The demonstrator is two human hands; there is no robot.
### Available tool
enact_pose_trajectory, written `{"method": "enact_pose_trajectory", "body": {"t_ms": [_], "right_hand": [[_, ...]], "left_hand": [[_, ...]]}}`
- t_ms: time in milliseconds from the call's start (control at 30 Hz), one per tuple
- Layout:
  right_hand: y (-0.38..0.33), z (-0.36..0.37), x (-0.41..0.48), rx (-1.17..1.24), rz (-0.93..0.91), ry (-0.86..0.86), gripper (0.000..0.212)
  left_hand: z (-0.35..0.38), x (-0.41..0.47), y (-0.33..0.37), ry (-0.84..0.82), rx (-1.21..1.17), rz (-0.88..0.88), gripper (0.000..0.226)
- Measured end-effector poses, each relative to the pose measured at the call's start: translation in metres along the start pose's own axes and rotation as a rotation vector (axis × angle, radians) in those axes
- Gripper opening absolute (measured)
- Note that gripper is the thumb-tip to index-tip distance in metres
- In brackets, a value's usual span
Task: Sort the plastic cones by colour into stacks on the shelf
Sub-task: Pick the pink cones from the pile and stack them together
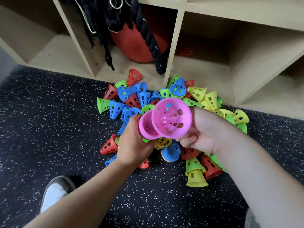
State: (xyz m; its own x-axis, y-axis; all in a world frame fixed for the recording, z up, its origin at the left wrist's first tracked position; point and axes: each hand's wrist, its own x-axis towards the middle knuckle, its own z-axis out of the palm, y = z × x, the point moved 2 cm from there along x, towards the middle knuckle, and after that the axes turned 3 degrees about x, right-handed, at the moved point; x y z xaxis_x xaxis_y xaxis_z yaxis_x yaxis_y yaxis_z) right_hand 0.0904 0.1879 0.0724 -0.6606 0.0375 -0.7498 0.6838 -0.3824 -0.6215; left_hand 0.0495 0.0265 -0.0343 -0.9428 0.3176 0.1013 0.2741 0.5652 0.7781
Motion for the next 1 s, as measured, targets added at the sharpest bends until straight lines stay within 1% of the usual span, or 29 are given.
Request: {"method": "enact_pose_trajectory", "body": {"t_ms": [67, 100, 267, 333, 433, 500, 533, 600, 633, 700, 767, 867, 933, 1000], "right_hand": [[-0.005, 0.002, 0.003, -0.010, 0.010, 0.012, 0.040], [-0.006, 0.003, 0.006, -0.023, 0.017, 0.020, 0.039], [0.002, 0.006, 0.024, -0.104, 0.121, 0.044, 0.023], [0.007, 0.000, 0.034, -0.154, 0.132, 0.118, 0.028], [0.015, -0.015, 0.045, -0.167, 0.076, 0.258, 0.039], [0.023, -0.032, 0.049, -0.224, -0.072, 0.378, 0.035], [0.029, -0.041, 0.050, -0.318, -0.175, 0.452, 0.030], [0.048, -0.058, 0.052, -0.641, -0.358, 0.570, 0.021], [0.062, -0.062, 0.055, -0.828, -0.397, 0.583, 0.019], [0.091, -0.066, 0.063, -1.097, -0.379, 0.546, 0.029], [0.111, -0.066, 0.075, -1.220, -0.384, 0.512, 0.041], [0.125, -0.062, 0.088, -1.366, -0.430, 0.531, 0.052], [0.129, -0.059, 0.093, -1.454, -0.437, 0.558, 0.056], [0.132, -0.060, 0.093, -1.431, -0.466, 0.587, 0.055]], "left_hand": [[0.001, -0.001, -0.002, 0.014, 0.012, -0.008, 0.066], [0.002, -0.002, -0.003, 0.025, 0.010, -0.005, 0.066], [0.005, 0.001, 0.000, 0.043, -0.040, 0.016, 0.067], [0.004, 0.002, -0.001, 0.055, -0.063, 0.034, 0.066], [0.003, 0.004, -0.004, 0.070, -0.092, 0.028, 0.070], [0.002, 0.007, -0.007, 0.091, -0.118, 0.008, 0.071], [0.001, 0.008, -0.008, 0.103, -0.137, -0.002, 0.070], [0.000, 0.010, -0.012, 0.120, -0.165, -0.015, 0.069], [-0.001, 0.011, -0.014, 0.124, -0.169, -0.018, 0.068], [-0.002, 0.012, -0.018, 0.132, -0.166, -0.028, 0.068], [-0.002, 0.011, -0.020, 0.143, -0.164, -0.043, 0.069], [-0.002, 0.009, -0.022, 0.156, -0.156, -0.049, 0.069], [-0.001, 0.008, -0.023, 0.150, -0.159, -0.050, 0.069], [-0.001, 0.007, -0.024, 0.147, -0.155, -0.046, 0.069]]}}
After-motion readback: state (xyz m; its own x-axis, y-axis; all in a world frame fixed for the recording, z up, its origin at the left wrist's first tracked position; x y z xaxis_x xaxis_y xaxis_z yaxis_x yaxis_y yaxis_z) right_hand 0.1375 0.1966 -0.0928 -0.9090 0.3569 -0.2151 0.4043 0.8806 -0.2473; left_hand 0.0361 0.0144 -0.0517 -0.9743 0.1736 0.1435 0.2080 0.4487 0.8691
